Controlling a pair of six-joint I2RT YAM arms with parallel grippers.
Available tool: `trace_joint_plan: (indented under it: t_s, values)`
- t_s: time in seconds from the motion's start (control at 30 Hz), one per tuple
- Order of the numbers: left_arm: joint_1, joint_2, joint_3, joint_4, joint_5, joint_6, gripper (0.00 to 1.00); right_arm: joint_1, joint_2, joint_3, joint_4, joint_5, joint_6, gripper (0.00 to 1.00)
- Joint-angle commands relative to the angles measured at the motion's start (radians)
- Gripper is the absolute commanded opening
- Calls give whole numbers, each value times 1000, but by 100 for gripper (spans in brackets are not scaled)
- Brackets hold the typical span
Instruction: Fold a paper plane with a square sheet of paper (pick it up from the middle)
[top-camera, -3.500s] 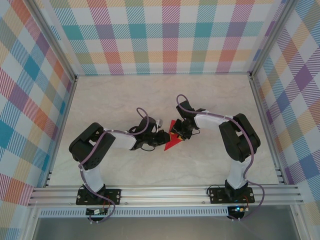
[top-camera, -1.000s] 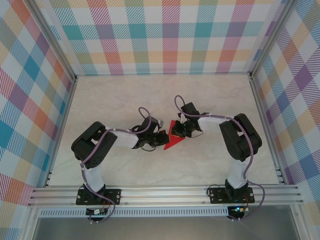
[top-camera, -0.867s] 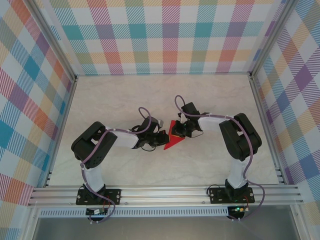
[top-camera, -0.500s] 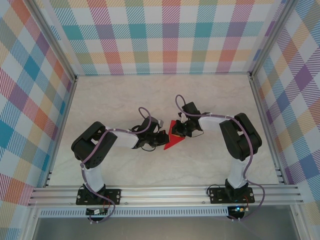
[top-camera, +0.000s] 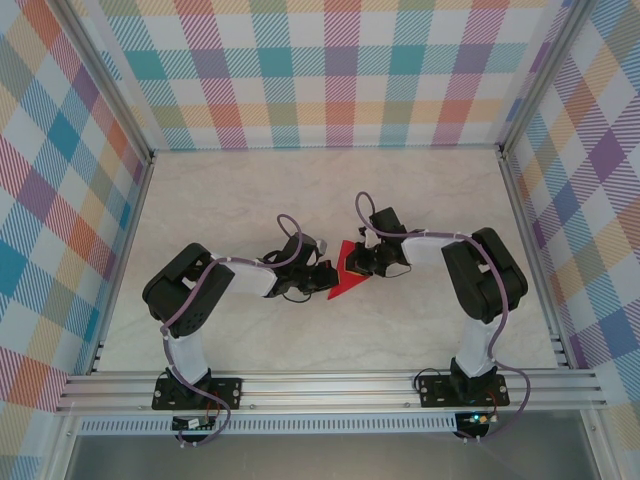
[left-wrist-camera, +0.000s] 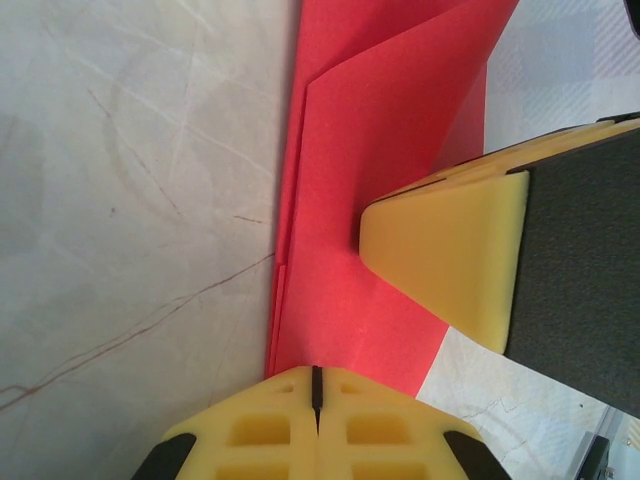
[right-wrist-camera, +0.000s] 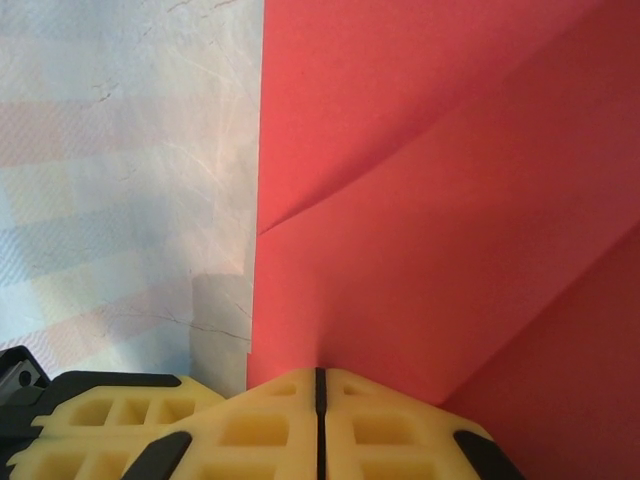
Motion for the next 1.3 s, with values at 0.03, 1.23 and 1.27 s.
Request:
trace_joint_plan:
  t_s: [0.03, 1.23, 1.27]
  values:
    - [-4, 62, -46, -216, -40, 11, 0, -29, 32, 32, -32, 14, -58, 8]
    - [-4, 63, -27, -243, -26, 23, 0, -131, 91, 136, -81, 2, -94, 8]
    - [-4, 63, -28, -243, -26, 25, 0, -136, 95, 140, -82, 6, -97, 8]
